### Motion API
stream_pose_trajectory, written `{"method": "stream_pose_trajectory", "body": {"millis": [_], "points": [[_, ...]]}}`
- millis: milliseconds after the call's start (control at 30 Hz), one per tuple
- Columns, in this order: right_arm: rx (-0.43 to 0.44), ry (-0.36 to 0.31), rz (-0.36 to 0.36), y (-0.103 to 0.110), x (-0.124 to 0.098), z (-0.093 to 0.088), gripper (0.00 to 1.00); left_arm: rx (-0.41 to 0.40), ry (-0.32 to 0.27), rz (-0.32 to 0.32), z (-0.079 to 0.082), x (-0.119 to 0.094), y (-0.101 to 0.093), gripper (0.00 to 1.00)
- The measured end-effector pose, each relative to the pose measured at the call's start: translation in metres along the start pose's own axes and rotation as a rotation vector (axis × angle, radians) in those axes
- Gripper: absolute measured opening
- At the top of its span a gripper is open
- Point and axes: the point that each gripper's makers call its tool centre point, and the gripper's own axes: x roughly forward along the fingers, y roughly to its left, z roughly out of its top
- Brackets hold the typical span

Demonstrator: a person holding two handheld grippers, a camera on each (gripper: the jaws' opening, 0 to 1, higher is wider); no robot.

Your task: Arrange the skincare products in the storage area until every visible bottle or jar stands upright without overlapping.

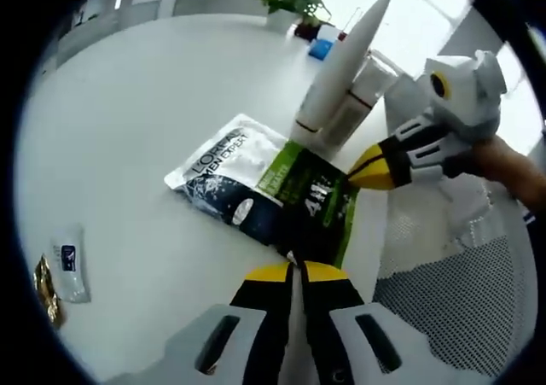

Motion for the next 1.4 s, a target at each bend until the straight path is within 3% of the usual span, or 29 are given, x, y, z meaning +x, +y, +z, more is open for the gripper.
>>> {"method": "stream_pose_trajectory", "body": {"millis": [67, 567, 800, 900, 1233, 1400], "points": [[0.002, 0.003, -0.006, 0.0, 0.0, -0.002, 0.11, -0.007, 0.002, -0.009, -0.001, 0.0, -0.002, 0.07], [-0.023, -0.007, 0.002, 0.002, -0.005, 0.0, 0.1, 0.002, -0.011, 0.024, -0.01, -0.01, -0.007, 0.15], [-0.022, -0.049, 0.023, 0.009, -0.021, 0.006, 0.14, 0.0, -0.089, 0.064, -0.001, -0.033, -0.009, 0.22], [-0.033, -0.078, 0.035, 0.014, -0.032, 0.011, 0.16, 0.019, -0.153, 0.085, 0.007, -0.049, -0.012, 0.25], [-0.081, -0.187, 0.024, 0.024, -0.065, 0.03, 0.44, 0.085, -0.219, 0.17, 0.01, -0.091, -0.019, 0.36], [-0.108, -0.209, 0.0, 0.024, -0.082, 0.037, 0.6, 0.113, -0.235, 0.229, 0.01, -0.107, -0.018, 0.49]]}}
